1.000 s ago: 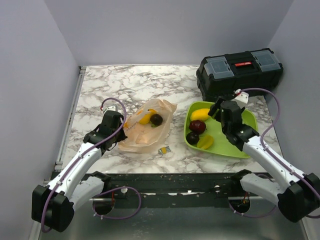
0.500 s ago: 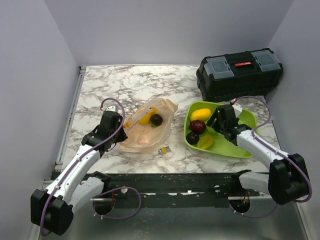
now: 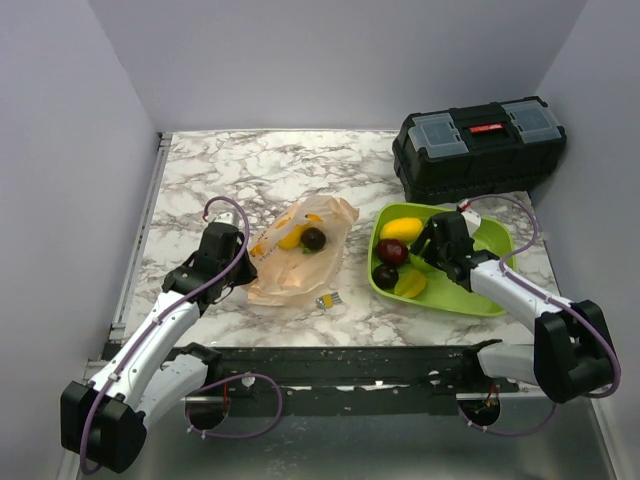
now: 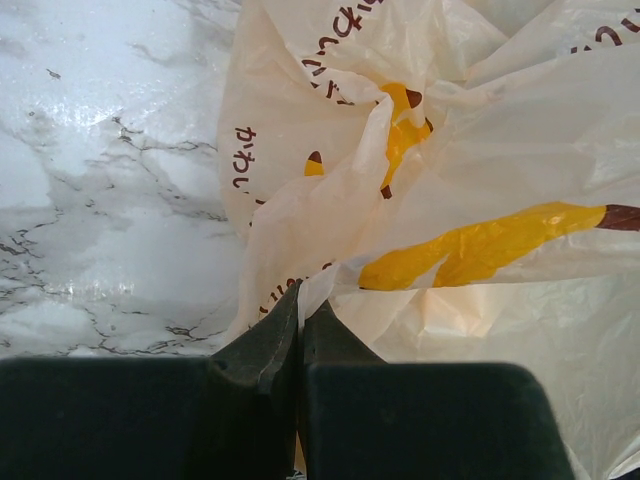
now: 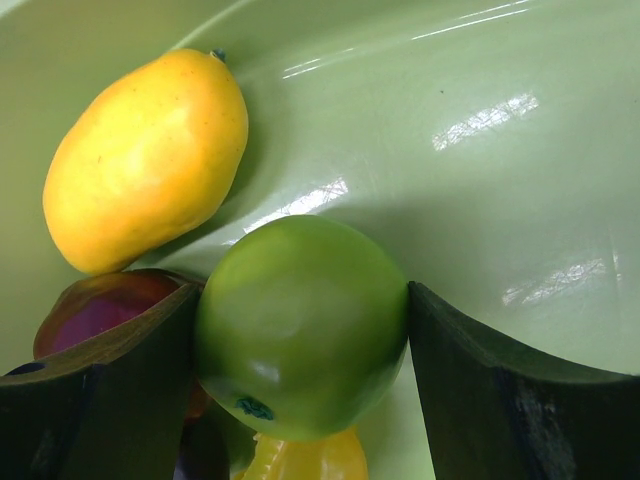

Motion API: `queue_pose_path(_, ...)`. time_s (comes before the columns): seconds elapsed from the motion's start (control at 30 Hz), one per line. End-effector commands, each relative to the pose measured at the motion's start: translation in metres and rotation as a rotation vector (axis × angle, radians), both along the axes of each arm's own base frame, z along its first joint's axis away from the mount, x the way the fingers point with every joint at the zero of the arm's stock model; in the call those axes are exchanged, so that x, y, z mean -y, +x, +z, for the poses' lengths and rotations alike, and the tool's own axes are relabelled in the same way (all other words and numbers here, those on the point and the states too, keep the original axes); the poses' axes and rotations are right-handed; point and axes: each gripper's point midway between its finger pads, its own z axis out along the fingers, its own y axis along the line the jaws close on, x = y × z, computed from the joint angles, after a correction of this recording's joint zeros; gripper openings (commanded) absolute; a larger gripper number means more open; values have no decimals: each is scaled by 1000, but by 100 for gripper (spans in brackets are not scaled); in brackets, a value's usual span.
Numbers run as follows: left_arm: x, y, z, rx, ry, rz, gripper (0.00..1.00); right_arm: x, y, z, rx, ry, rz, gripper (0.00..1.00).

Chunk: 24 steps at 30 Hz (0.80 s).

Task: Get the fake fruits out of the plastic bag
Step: Place the fake fruit in the bin.

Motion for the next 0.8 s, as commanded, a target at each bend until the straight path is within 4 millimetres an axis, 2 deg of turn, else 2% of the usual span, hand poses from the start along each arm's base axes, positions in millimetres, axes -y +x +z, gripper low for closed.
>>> queue_pose_path(0.0,5,1,4,17,-33,-10,2,0,-1,-6,-2,11,-4,47)
queue_pose_path(0.3,6,1,2,15,-38,-16,2,2,1,3,18,-5,15,99)
queue_pose_path(0.4,6,1,2,17,-38,-19,2,3,3,16,42,-19,26,100)
queue_pose_path(0.53,11,0,3,18,-55,-41,2,3,7,43,91,-27,40,100)
queue_pose_path(0.7,20,-1,3,23,-88,-86,2,-1,14,87,185,-29,86,100)
queue_pose_path(0.77,25,-2,3,28,-112,-116,0,-9,17,106,235,-5,134,100)
